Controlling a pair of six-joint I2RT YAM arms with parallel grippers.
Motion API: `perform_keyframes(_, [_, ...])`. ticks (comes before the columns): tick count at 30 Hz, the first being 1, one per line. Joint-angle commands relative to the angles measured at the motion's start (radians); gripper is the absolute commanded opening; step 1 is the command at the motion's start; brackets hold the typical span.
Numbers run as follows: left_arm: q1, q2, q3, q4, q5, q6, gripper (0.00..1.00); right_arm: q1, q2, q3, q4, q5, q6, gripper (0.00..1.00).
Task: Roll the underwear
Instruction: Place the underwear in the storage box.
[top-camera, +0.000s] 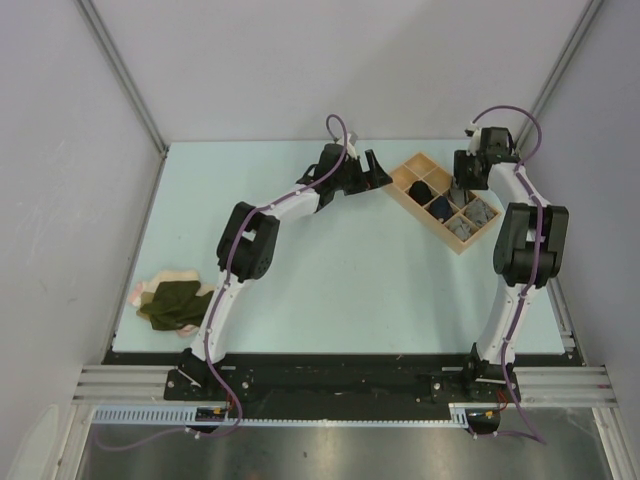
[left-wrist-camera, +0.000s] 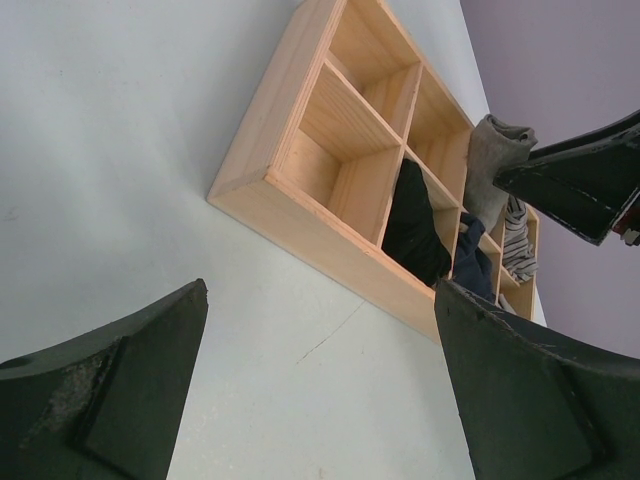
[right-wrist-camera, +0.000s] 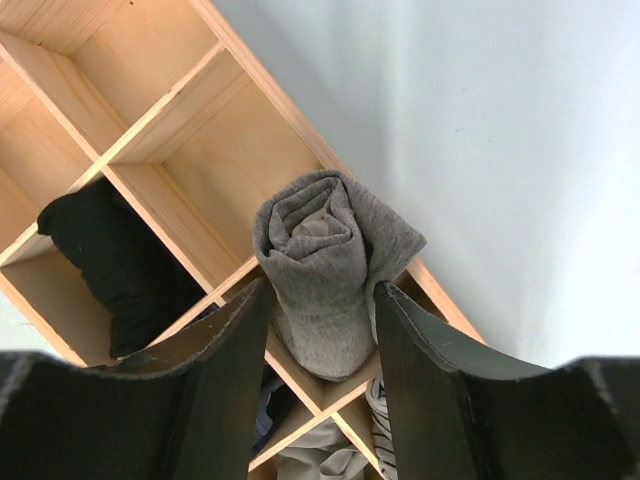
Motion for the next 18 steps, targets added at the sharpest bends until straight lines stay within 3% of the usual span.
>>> perform_keyframes(1, [-0.004, -0.090, -0.004, 0.031, 0.016, 0.018, 1.00, 0.003, 0.028, 0.054, 0.019, 0.005, 0.017, 0.49])
perform_keyframes(4, [-0.003, -0.091, -0.005, 0.031, 0.018, 0.019, 1.00, 0.002, 0.046, 0.055, 0.022, 0.008, 0.017, 0.40])
perform_keyframes(7, [-0.003, -0.094, -0.013, 0.032, 0.016, 0.021, 1.00, 0.003, 0.048, 0.046, 0.023, 0.010, 0.017, 0.22])
perform_keyframes(8, [-0.003, -0.094, -0.015, 0.034, 0.016, 0.022, 1.00, 0.003, 0.045, 0.043, 0.022, 0.010, 0.014, 0.12])
perform_keyframes(11, [-0.004, -0.097, -0.025, 0.040, 0.021, 0.021, 1.00, 0.002, 0.040, 0.048, -0.003, 0.011, -0.006, 0.00])
perform_keyframes(18, [-0.003, -0.099, -0.028, 0.051, 0.028, 0.018, 1.00, 0.005, 0.106, 0.178, -0.182, 0.054, -0.031, 0.00])
